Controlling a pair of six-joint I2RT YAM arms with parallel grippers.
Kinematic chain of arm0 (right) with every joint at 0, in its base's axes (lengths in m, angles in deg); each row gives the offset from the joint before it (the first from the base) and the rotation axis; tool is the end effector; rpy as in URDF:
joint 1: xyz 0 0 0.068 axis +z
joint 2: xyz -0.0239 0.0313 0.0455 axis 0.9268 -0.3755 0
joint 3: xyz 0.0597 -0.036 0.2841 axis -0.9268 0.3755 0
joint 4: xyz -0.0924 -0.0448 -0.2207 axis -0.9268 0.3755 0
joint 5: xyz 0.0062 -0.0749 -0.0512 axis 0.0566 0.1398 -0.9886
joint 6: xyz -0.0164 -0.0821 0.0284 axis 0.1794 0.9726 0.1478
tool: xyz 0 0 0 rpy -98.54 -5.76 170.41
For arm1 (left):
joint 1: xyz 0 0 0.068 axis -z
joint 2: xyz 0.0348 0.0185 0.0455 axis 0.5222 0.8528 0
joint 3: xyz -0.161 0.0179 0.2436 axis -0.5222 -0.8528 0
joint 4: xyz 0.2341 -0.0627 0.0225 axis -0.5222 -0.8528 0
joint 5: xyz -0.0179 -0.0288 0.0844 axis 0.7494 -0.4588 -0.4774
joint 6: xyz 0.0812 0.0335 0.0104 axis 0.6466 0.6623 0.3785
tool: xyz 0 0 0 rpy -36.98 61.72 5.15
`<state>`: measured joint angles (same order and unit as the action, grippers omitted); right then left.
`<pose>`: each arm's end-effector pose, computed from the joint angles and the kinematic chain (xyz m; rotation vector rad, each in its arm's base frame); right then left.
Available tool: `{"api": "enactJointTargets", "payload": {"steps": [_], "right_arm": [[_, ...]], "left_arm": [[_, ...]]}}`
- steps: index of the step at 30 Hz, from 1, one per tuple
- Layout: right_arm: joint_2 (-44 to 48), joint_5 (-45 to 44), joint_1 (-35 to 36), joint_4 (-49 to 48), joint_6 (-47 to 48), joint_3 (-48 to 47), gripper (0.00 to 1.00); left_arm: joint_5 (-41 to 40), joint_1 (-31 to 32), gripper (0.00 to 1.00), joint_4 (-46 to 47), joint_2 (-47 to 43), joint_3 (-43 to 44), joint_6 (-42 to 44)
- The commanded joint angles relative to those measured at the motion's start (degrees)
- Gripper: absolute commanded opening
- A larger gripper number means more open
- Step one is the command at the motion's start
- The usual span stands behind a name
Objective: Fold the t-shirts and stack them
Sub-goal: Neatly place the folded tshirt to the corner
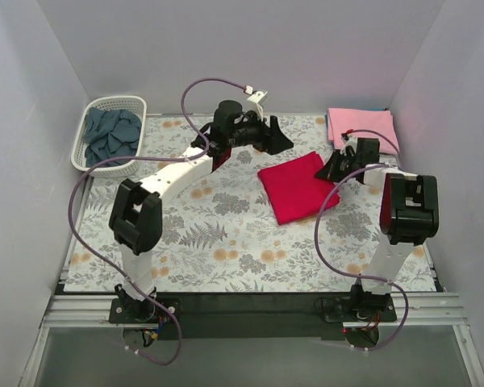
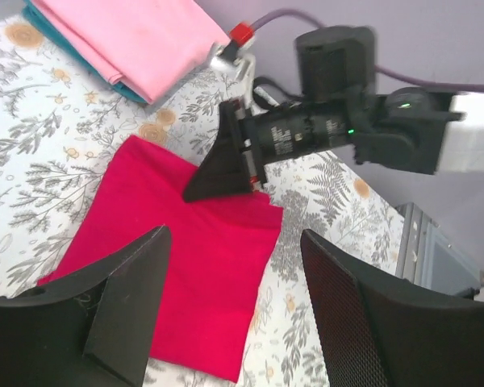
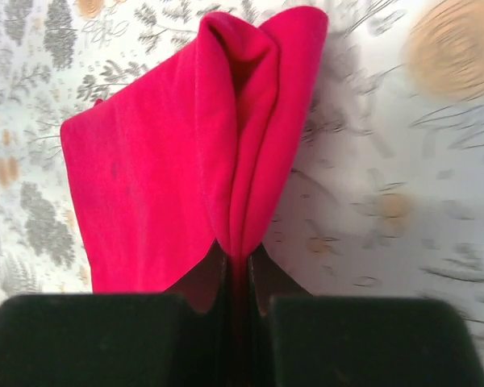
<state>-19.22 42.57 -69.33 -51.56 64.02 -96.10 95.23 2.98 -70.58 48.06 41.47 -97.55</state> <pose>0.4053 0.0308 0.1649 0.1203 2.3075 0.7792 0.3673 -0.3008 0.3428 0.0274 2.1288 -1.5282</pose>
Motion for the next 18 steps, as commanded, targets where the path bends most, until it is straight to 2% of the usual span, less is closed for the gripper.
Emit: {"api": "enactJointTargets", "payload": {"steps": [1, 4, 8, 16, 18], "right_arm": [[3.0, -1.3, -2.6, 8.7, 13.0, -7.9, 0.01], [2.3, -3.0, -3.2, 11.2, 18.2, -14.5, 0.01], [-1.4, -5.8, -3.2, 12.2, 23.4, -22.6, 0.01], [-10.7, -10.0, -3.2, 14.9, 26.9, -40.6, 0.01], [-12.6, -10.6, -3.2, 15.0, 27.4, -43.6, 0.01]], "left_arm": [[3.5, -1.7, 0.64, 4.4, 7.9, 4.0, -8.8], [4.5, -3.2, 0.64, 7.4, 10.5, 4.2, -11.1], [5.0, -5.0, 0.64, 9.7, 8.8, -1.1, -10.8], [4.5, -7.1, 0.71, 10.0, -2.9, -20.7, -5.8], [4.9, -7.5, 0.71, 9.4, -5.6, -23.2, -5.0]]}}
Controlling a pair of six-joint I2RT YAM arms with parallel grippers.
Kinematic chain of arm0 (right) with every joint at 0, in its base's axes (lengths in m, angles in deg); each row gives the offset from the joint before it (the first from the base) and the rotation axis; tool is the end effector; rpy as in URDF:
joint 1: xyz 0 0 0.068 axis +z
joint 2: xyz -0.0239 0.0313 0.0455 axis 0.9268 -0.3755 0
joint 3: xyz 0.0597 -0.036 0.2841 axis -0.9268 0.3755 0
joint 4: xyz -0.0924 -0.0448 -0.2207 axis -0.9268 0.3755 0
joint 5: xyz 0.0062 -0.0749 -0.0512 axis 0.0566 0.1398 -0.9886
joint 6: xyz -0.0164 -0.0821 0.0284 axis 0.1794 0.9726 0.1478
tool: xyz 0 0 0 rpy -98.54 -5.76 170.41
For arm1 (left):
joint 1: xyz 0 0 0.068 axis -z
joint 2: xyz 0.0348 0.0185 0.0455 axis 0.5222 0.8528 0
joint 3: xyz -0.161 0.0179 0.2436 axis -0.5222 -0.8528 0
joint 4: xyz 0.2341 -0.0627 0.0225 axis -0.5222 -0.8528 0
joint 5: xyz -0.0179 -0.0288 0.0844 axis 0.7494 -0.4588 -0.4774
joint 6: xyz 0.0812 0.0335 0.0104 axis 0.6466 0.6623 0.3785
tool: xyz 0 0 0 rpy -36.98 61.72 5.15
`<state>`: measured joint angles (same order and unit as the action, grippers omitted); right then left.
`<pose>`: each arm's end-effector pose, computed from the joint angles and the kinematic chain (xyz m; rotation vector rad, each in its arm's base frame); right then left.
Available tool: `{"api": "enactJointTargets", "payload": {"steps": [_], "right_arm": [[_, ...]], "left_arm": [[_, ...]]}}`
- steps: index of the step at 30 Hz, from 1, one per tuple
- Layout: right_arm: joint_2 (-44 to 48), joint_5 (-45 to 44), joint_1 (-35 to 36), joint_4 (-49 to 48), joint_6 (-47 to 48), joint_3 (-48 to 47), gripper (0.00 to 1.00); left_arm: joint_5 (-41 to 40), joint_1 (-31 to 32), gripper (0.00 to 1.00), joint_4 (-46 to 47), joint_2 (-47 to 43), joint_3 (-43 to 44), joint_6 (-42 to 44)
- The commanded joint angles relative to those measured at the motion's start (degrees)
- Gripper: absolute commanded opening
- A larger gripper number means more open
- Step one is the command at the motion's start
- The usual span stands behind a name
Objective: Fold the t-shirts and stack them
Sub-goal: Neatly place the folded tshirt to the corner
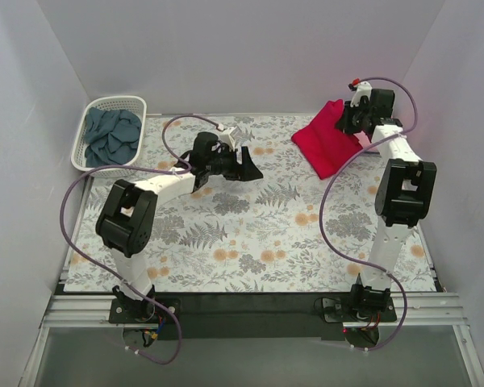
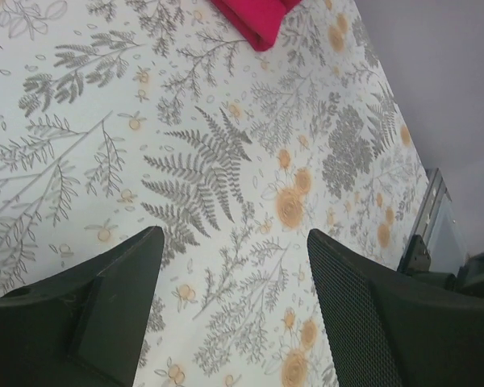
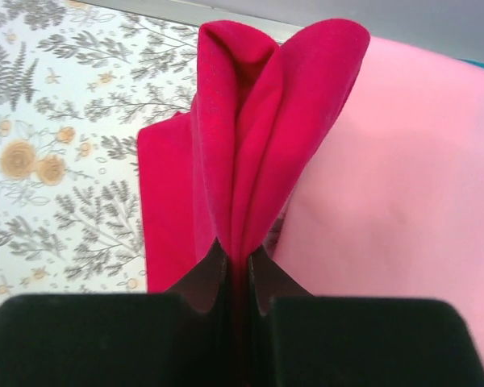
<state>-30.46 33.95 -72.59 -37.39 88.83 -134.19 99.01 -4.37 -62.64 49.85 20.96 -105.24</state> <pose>0.5146 -0.0117 0.2685 -0.2659 2.0501 0.2925 0.3769 -0.2430 0.2205 -0.3524 2.3891 -1.4970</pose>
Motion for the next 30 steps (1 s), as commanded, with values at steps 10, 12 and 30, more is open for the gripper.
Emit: {"api": "enactJointTargets", "payload": {"steps": [10, 12, 30], "right_arm": [[-4.1, -3.0, 0.1, 2.7, 4.9, -16.1, 0.01], [-4.4, -2.7, 0.1, 3.2, 4.9, -17.9, 0.01], [-3.4, -2.7, -0.4, 5.3, 6.7, -26.3, 0.01]], "left_arm": [[1.3, -0.2, 0.72, 0.0, -13.0, -9.7, 4.5], [1.8, -0.2, 0.73, -0.1, -13.1, -10.1, 4.5], [2.3, -0.2, 0.74, -0.6, -13.6, -10.4, 5.8]]}}
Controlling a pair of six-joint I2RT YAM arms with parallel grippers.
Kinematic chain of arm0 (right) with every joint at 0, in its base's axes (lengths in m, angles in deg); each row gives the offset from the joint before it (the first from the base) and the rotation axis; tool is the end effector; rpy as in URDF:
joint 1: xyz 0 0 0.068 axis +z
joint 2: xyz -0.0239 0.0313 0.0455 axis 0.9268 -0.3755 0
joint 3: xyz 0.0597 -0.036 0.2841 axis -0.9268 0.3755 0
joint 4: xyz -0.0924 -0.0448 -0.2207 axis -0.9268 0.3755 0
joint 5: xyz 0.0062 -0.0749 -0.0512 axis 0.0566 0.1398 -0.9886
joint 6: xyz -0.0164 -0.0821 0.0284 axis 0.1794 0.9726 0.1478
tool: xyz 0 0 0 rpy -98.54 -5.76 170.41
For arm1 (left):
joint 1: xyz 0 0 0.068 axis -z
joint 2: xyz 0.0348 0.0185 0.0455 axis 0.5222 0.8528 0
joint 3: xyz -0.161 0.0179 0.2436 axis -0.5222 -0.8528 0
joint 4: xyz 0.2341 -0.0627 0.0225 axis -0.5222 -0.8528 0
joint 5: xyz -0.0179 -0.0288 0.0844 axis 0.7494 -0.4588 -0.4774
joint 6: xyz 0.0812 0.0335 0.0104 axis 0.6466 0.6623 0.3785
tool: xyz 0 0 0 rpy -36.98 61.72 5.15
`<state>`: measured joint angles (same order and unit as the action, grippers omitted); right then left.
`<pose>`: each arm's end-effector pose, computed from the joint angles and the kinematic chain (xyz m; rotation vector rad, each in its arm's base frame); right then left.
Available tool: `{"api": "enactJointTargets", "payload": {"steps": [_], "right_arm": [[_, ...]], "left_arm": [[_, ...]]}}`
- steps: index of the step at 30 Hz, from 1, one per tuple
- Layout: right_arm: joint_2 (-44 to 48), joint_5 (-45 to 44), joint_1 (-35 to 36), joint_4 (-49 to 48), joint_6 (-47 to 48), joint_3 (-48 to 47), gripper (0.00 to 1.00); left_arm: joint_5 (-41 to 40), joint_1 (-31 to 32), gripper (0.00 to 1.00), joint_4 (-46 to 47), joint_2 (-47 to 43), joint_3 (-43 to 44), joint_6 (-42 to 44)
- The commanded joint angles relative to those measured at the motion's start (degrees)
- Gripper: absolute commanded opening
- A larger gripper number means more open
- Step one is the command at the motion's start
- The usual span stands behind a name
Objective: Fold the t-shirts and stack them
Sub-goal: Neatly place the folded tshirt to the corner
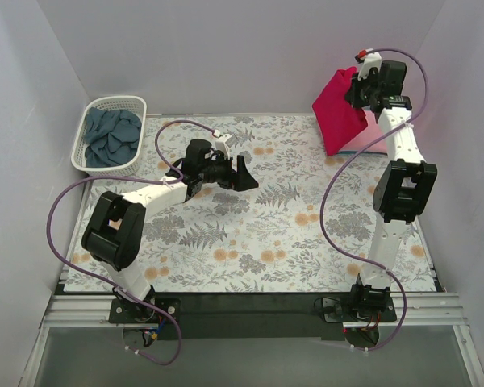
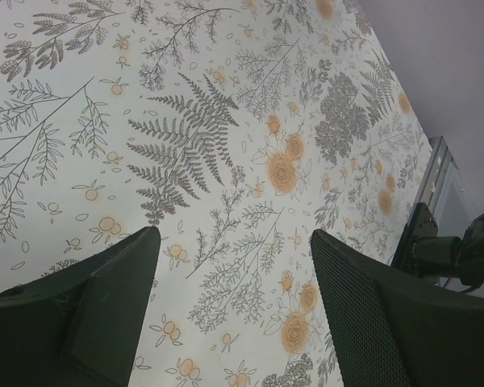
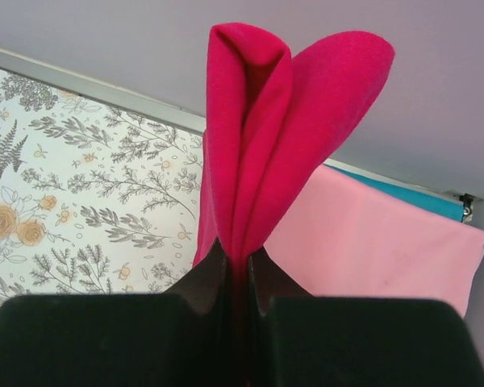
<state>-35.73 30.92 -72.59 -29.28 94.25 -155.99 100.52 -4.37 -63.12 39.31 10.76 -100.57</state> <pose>0.5440 -0.0180 0.3409 -0.3420 1.9004 0.1393 0.3303 -0.2210 0.2344 -0.2346 2.3833 -1.4861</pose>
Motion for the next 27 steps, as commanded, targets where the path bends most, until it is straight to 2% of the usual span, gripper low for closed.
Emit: {"api": "enactJointTargets", "payload": {"steps": [1, 14, 27], "right_arm": [[2.1, 0.3, -0.5, -2.7, 1.3, -4.9, 0.01], [1.0, 1.7, -3.5, -2.6, 0.7, -5.3, 0.01], [-5.6, 1.5, -6.8, -3.0, 8.5, -7.8, 0.01]], "left_arm": [[0.8, -0.2, 0.75, -0.2, -3.1, -0.2, 1.2], [1.6, -0.2, 0.81, -1.7, -1.8, 1.2, 1.5], [3.3, -0.1, 0.88, -7.4, -3.5, 2.0, 2.1]]}}
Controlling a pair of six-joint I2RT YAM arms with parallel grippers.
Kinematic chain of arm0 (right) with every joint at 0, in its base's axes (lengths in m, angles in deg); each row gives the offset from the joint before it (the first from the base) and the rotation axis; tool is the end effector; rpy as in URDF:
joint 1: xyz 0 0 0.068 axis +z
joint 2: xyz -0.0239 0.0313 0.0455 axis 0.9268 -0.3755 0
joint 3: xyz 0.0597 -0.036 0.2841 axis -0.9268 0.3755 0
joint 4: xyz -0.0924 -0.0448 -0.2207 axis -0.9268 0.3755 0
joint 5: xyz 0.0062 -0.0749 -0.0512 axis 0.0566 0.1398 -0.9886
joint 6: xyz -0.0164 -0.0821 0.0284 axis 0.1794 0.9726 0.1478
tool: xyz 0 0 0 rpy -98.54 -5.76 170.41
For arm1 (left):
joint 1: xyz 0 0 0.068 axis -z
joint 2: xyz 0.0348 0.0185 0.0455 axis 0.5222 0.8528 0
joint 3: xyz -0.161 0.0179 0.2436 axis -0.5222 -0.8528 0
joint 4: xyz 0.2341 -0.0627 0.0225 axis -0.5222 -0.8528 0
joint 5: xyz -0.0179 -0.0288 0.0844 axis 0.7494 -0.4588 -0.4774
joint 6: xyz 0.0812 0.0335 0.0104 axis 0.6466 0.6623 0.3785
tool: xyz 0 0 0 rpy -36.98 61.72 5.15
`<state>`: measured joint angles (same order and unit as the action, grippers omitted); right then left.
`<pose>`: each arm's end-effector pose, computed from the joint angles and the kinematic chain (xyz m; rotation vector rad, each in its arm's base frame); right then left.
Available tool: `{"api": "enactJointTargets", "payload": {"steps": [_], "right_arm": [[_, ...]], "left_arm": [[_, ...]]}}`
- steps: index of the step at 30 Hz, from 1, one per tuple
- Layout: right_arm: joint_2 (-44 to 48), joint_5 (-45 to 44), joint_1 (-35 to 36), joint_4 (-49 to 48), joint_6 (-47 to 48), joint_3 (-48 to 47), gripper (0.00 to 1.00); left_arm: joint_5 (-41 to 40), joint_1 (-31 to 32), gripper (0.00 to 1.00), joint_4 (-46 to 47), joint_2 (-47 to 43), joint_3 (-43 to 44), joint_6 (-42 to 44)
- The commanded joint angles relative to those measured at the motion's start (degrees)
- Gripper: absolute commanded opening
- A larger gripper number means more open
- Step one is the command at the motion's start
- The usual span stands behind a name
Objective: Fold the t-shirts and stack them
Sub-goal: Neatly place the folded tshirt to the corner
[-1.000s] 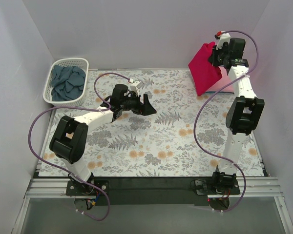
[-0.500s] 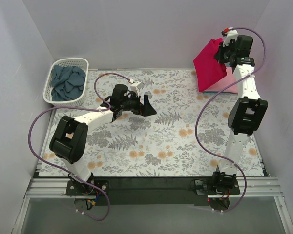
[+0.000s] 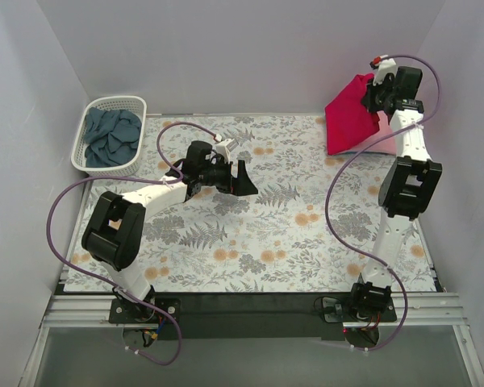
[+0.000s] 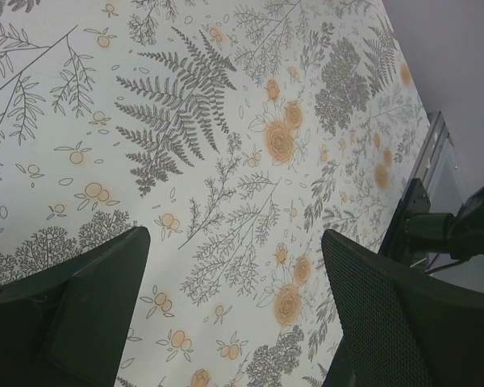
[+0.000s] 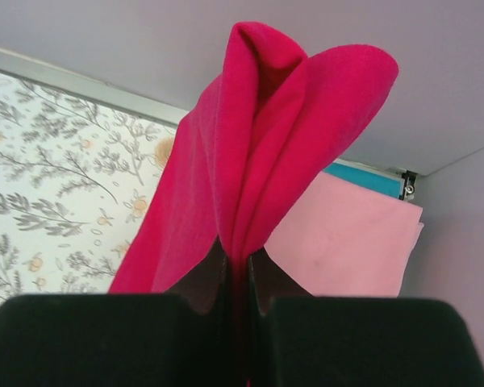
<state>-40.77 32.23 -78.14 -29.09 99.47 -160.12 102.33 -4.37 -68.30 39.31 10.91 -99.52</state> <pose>0.5590 -0.0722 0.3202 -0.3489 1.9117 0.0421 0.3227 -0.2194 0.2256 -0.2437 2.4756 -1.4784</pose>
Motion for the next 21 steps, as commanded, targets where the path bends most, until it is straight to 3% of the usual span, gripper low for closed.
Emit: {"api": "enactJointTargets", "payload": {"steps": [1, 19, 21], "right_arm": [[-1.5, 0.2, -1.4, -3.6, 3.5, -4.3, 0.01], [-7.2, -1.2, -4.5, -11.1, 11.8, -3.4, 0.01], [-7.7, -3.0, -4.5, -11.7, 11.9, -3.4, 0.11]], "left_arm": [[1.6, -0.2, 0.88, -2.2, -3.7, 1.7, 1.0], [2.7, -0.2, 0.95, -8.1, -5.5, -1.1, 1.9], [2.2, -0.2, 0.95, -9.3, -5.6, -0.7, 2.4]]}}
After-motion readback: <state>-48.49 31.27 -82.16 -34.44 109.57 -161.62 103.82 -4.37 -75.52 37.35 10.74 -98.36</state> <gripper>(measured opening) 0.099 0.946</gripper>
